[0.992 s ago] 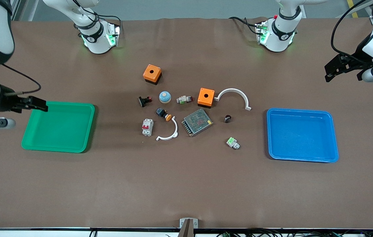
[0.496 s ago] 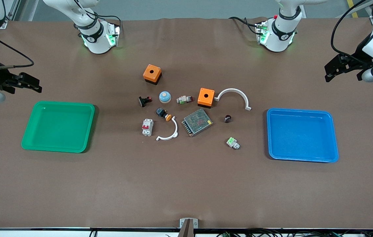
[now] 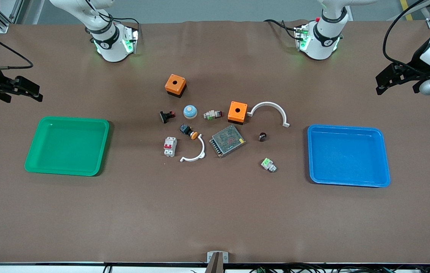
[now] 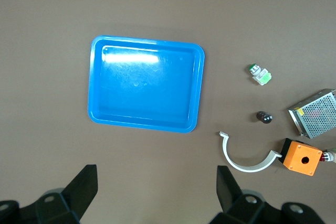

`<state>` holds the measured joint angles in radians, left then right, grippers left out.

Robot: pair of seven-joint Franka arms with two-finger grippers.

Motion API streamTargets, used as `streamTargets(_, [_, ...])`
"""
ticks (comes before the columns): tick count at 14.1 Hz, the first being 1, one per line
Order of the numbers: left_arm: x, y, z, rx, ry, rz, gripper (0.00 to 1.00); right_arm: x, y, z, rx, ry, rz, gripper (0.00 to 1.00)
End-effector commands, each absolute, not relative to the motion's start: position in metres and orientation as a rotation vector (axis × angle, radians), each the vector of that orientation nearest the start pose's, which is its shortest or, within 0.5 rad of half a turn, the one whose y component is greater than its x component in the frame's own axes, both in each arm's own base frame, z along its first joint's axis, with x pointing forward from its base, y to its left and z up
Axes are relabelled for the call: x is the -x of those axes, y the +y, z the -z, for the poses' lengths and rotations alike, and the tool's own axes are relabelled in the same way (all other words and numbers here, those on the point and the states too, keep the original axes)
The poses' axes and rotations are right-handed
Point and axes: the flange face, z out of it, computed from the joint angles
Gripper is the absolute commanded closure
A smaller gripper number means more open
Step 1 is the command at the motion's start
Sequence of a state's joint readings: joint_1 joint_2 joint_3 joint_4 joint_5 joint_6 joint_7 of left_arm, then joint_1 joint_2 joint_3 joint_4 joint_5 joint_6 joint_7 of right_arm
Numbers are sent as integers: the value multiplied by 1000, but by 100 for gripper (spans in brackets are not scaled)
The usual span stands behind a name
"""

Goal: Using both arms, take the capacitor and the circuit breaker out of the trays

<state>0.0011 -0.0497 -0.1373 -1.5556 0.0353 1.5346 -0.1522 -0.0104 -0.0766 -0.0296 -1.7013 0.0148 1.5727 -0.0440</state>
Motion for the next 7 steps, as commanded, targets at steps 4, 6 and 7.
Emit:
streamTargets(4, [-525,-64,-668,3116,-33,88,0,-514,-40,-608,3113,46,-62,0])
streamTargets(6, [-525,-59,-669,3115,-15,74,0,-514,-40,-608,3113,46,-62,0])
streamTargets(7, [-525,-61,-669,3109,6,72,0,-514,-39,-609,3113,43,-57,0])
